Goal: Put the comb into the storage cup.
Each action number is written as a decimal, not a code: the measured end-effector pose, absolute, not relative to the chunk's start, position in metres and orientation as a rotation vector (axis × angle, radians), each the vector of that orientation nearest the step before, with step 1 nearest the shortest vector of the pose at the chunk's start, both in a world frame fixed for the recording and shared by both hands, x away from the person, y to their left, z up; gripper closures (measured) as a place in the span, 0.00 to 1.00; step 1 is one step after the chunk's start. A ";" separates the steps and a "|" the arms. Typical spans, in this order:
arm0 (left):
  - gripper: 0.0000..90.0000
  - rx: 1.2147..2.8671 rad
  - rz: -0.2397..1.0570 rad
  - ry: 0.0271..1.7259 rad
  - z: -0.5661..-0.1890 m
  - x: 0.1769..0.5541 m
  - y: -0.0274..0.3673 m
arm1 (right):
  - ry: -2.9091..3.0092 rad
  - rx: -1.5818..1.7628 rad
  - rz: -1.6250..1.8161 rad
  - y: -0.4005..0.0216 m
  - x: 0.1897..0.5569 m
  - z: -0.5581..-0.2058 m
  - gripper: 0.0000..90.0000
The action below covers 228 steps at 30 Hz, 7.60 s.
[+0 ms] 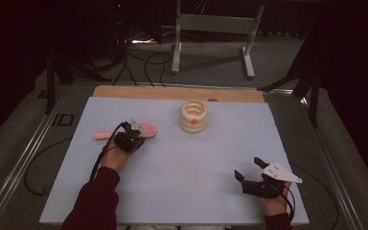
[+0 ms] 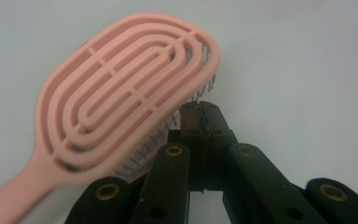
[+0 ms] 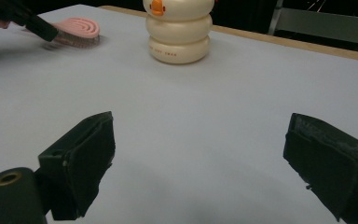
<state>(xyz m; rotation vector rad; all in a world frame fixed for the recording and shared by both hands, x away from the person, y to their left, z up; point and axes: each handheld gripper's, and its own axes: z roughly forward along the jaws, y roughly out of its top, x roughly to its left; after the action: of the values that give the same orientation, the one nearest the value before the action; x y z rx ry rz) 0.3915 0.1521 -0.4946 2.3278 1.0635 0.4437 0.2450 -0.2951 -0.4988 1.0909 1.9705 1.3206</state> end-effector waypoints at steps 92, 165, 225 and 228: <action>0.00 1.778 0.722 1.054 -0.445 0.245 0.259 | 1.938 1.021 1.450 -0.295 0.239 -0.477 0.10; 0.00 2.080 0.649 1.129 -0.435 0.346 0.232 | 1.979 1.040 1.412 -0.292 0.241 -0.487 0.10; 0.62 2.429 0.308 1.457 -0.496 0.438 0.203 | 1.990 1.058 1.404 -0.294 0.243 -0.489 0.10; 0.68 2.425 0.283 1.464 -0.496 0.439 0.202 | 1.989 1.059 1.405 -0.294 0.243 -0.490 0.10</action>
<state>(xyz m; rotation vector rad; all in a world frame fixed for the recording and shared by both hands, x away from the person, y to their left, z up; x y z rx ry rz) 0.4391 0.2022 -0.4959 2.4251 1.4637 0.2829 0.2434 -0.2944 -0.4895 1.0587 1.9895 1.4052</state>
